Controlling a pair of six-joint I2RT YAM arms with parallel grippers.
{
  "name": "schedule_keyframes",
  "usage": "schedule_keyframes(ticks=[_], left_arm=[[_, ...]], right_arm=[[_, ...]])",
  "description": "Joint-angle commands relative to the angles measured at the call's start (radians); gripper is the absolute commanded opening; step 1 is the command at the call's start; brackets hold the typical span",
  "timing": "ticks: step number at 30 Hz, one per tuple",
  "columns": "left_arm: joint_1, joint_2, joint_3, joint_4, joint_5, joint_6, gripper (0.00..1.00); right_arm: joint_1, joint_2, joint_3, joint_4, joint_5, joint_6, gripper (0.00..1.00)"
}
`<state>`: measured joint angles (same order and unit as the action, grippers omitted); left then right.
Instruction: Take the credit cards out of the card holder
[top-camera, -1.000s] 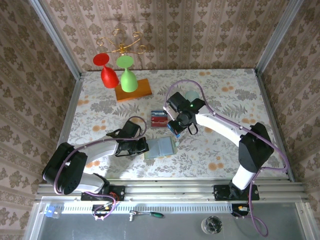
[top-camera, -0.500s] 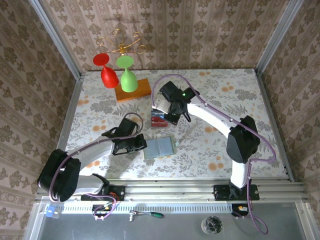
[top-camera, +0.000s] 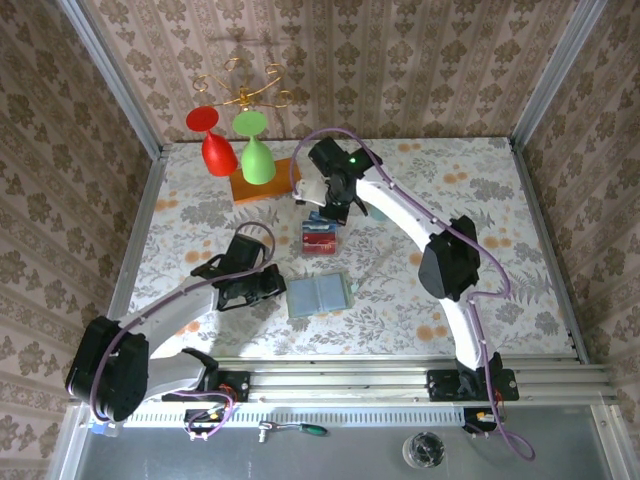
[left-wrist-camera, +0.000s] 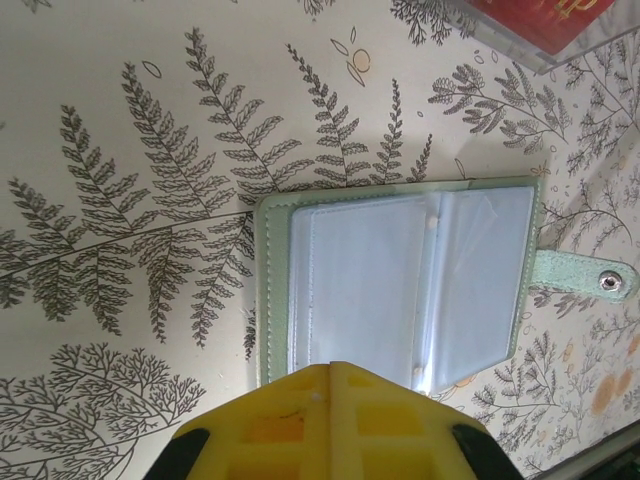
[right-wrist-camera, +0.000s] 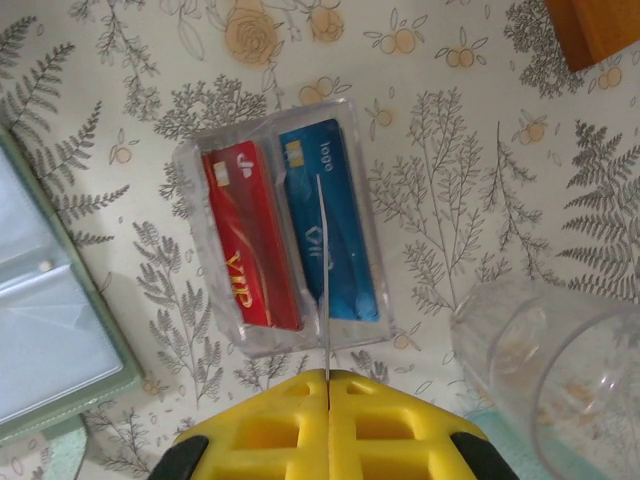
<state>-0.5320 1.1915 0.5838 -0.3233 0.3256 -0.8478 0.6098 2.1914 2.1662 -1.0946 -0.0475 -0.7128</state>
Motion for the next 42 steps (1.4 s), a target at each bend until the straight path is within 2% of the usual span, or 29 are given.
schedule_keyframes(ticks=[1, 8, 19, 24, 27, 35, 42], left_arm=[[0.013, -0.018, -0.009, -0.047, -0.013, 0.019, 0.03], [0.023, -0.023, -0.012, -0.058, -0.014, 0.015, 0.03], [0.035, -0.056, -0.025, -0.089, -0.023, 0.009, 0.03], [0.036, -0.069, -0.036, -0.088, -0.026, 0.0, 0.03], [0.036, -0.071, -0.038, -0.086, -0.025, -0.002, 0.03], [0.036, -0.069, -0.053, -0.051, -0.014, -0.01, 0.03], [0.035, -0.047, -0.071, 0.0, 0.001, -0.012, 0.02]], right_arm=[[-0.008, 0.068, 0.101, -0.106, -0.035, -0.059, 0.0], [-0.008, 0.159, 0.216, -0.152, -0.066, -0.098, 0.0], [-0.008, 0.221, 0.253, -0.151, -0.088, -0.118, 0.0], [-0.008, 0.223, 0.254, -0.14, -0.063, -0.111, 0.13], [-0.007, 0.208, 0.256, -0.137, -0.054, -0.104, 0.19], [-0.007, 0.13, 0.237, -0.122, -0.052, -0.022, 0.25], [0.004, 0.004, 0.056, 0.019, -0.069, 0.159, 0.27]])
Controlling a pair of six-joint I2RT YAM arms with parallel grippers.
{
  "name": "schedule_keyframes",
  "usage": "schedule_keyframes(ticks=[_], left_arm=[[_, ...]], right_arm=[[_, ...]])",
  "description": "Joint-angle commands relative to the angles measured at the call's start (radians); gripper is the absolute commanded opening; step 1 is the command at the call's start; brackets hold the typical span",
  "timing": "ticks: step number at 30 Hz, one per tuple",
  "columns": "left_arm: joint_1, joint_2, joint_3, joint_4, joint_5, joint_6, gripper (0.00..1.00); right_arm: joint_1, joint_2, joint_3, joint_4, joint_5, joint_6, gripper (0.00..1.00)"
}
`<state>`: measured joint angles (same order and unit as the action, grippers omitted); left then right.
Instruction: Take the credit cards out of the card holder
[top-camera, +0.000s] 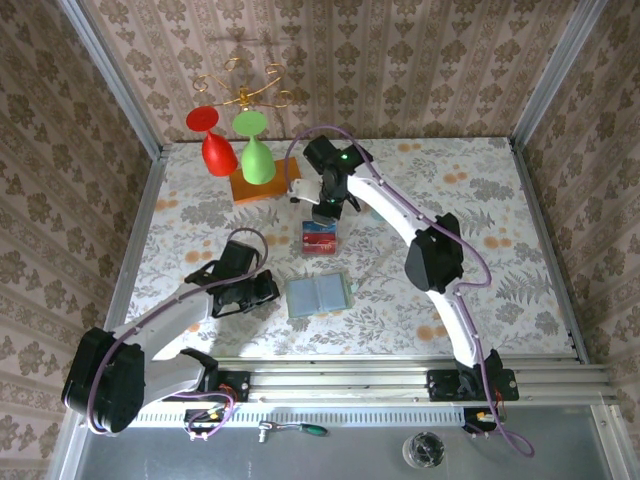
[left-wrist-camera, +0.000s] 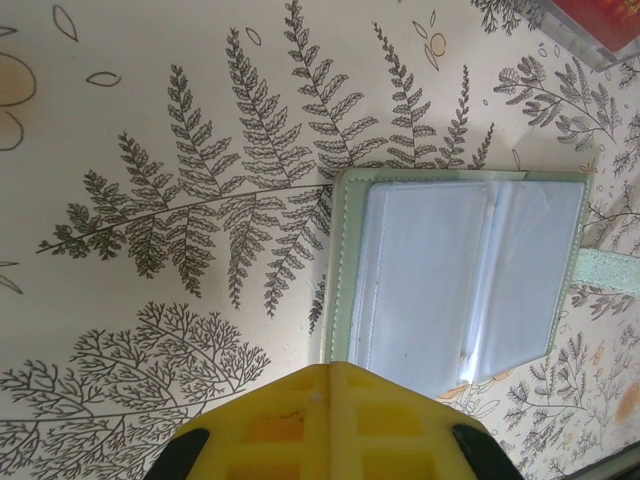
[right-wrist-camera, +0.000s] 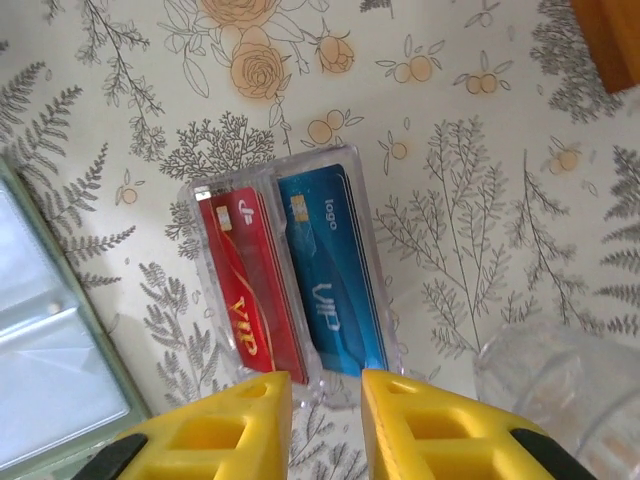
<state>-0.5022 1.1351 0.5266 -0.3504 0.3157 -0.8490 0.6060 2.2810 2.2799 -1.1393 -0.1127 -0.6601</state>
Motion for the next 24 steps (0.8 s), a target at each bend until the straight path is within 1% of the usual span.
schedule_keyframes(ticks=[1, 9, 14, 17, 21, 24], left_arm=[[0.005, 0.016, -0.016, 0.034, 0.014, -0.011, 0.02], [-0.013, 0.058, -0.02, 0.088, 0.023, -0.016, 0.0], [-0.041, 0.103, -0.02, 0.129, 0.029, -0.027, 0.0], [-0.059, 0.135, -0.017, 0.143, 0.028, -0.031, 0.0], [-0.07, 0.163, -0.013, 0.145, 0.018, -0.032, 0.0], [-0.07, 0.178, -0.012, 0.147, 0.016, -0.03, 0.0]], right_arm=[[0.012, -0.112, -0.099, 0.092, -0.001, 0.137, 0.28], [0.052, -0.34, -0.47, 0.335, 0.013, 0.355, 0.28], [0.076, -0.458, -0.66, 0.455, 0.034, 0.581, 0.28], [0.1, -0.507, -0.741, 0.491, 0.036, 0.715, 0.26], [0.14, -0.538, -0.812, 0.493, 0.032, 0.877, 0.24], [0.163, -0.551, -0.874, 0.506, -0.003, 0.997, 0.23]])
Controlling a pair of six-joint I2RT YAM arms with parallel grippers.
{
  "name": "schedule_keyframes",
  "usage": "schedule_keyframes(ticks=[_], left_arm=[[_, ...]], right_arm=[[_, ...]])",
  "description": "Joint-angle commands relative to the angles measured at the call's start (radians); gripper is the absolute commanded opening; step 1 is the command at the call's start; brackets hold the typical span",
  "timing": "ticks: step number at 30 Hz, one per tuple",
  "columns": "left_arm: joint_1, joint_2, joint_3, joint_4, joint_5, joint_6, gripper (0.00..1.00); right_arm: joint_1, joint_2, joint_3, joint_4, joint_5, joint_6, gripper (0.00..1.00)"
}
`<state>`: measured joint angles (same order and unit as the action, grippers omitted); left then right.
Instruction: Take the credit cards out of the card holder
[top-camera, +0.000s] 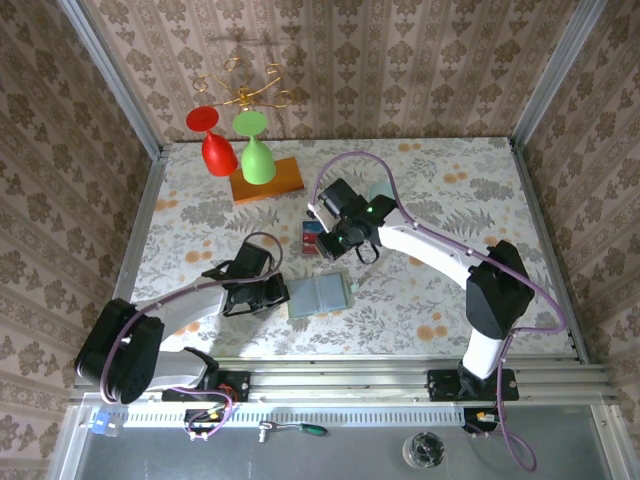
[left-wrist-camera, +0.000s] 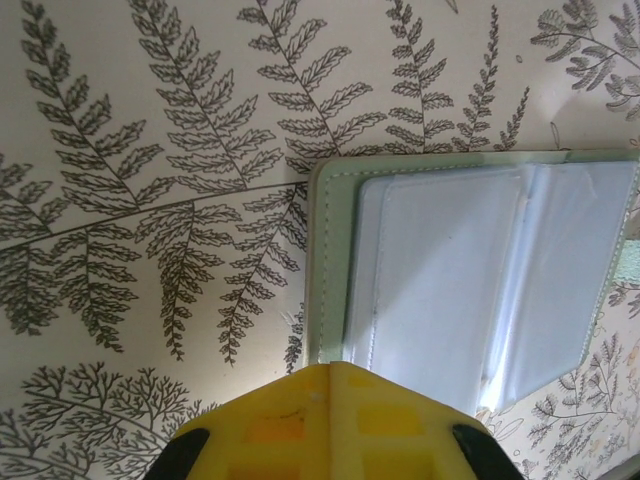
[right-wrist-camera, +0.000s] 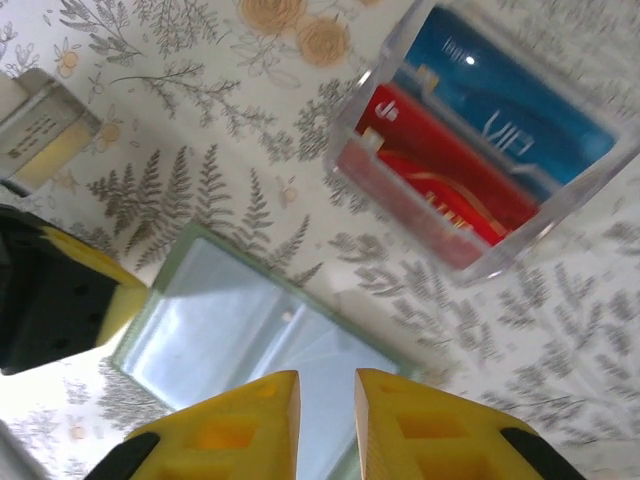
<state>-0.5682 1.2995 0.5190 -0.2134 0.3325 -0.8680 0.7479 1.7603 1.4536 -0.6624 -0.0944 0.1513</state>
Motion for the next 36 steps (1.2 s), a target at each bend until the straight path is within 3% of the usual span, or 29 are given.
schedule_keyframes(ticks=[1, 12, 24, 36], left_arm=[[-0.004, 0.018, -0.004, 0.008, -0.002, -0.01, 0.0], [-0.003, 0.046, 0.001, 0.013, 0.004, -0.001, 0.0], [-0.001, 0.049, 0.001, 0.007, 0.005, 0.002, 0.0], [0.014, 0.04, -0.001, -0.01, 0.011, 0.015, 0.0]], right_arm=[[0.025, -0.034, -0.065, 0.037, -0.036, 0.219, 0.23], [0.07, 0.01, -0.214, 0.18, -0.21, 0.462, 0.27], [0.099, 0.142, -0.202, 0.293, -0.31, 0.55, 0.31], [0.108, 0.221, -0.179, 0.296, -0.312, 0.573, 0.31]])
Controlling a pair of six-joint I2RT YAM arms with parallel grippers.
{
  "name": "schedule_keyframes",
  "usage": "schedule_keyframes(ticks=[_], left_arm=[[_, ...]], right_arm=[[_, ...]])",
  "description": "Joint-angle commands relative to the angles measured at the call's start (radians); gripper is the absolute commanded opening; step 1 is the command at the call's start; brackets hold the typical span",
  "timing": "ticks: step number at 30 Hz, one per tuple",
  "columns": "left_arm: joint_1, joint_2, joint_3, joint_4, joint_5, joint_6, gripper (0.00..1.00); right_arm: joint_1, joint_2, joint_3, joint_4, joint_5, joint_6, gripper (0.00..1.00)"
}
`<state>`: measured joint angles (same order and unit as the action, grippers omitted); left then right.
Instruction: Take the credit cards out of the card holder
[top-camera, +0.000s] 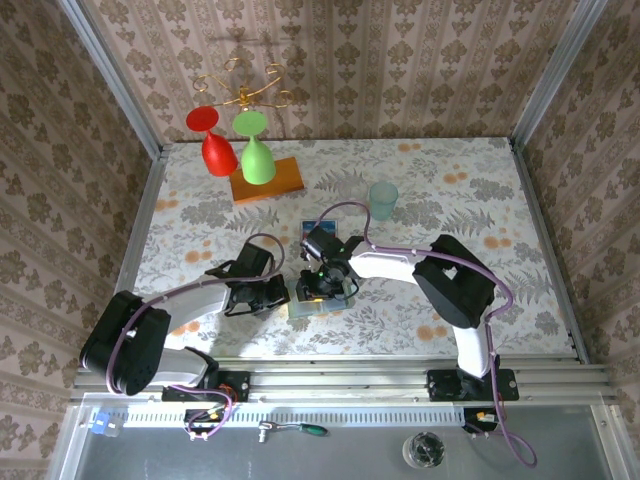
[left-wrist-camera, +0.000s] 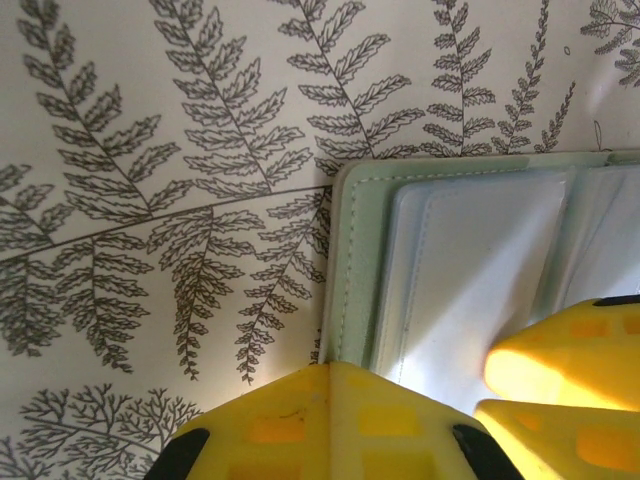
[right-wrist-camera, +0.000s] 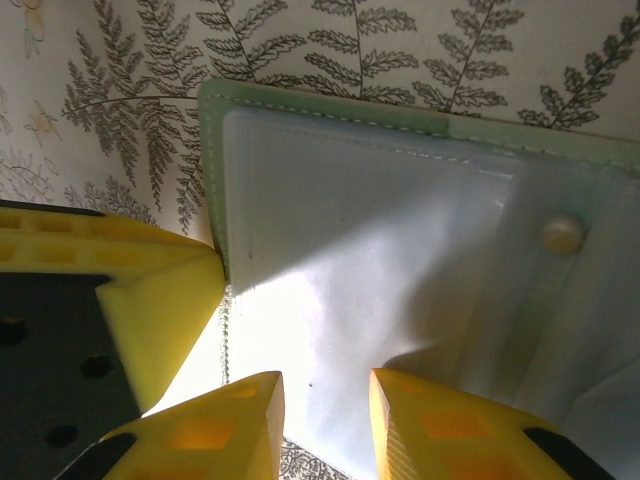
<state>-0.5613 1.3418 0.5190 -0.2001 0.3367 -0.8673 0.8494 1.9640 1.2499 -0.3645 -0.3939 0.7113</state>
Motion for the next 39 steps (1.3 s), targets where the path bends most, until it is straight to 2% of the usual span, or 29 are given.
schedule_keyframes(ticks=[1, 13, 24, 32, 38, 39], left_arm=[[0.009, -0.003, -0.001, -0.025, 0.007, 0.016, 0.0], [0.015, 0.024, -0.005, -0.029, 0.015, 0.023, 0.0], [0.02, 0.031, 0.008, -0.044, 0.015, 0.031, 0.0], [0.051, -0.039, 0.058, -0.11, -0.006, 0.087, 0.0], [0.098, -0.097, 0.112, -0.205, -0.061, 0.185, 0.12], [0.128, -0.103, 0.122, -0.221, -0.072, 0.201, 0.13]], right_arm=[[0.008, 0.018, 0.023, -0.007, -0.008, 0.012, 0.31], [0.007, -0.006, 0.007, -0.096, 0.116, -0.003, 0.3], [0.008, -0.057, 0.011, -0.116, 0.133, -0.002, 0.3], [-0.014, -0.164, -0.011, -0.131, 0.173, -0.019, 0.31], [-0.077, -0.284, -0.069, -0.159, 0.249, -0.068, 0.33], [-0.09, -0.304, -0.081, -0.163, 0.26, -0.084, 0.35]])
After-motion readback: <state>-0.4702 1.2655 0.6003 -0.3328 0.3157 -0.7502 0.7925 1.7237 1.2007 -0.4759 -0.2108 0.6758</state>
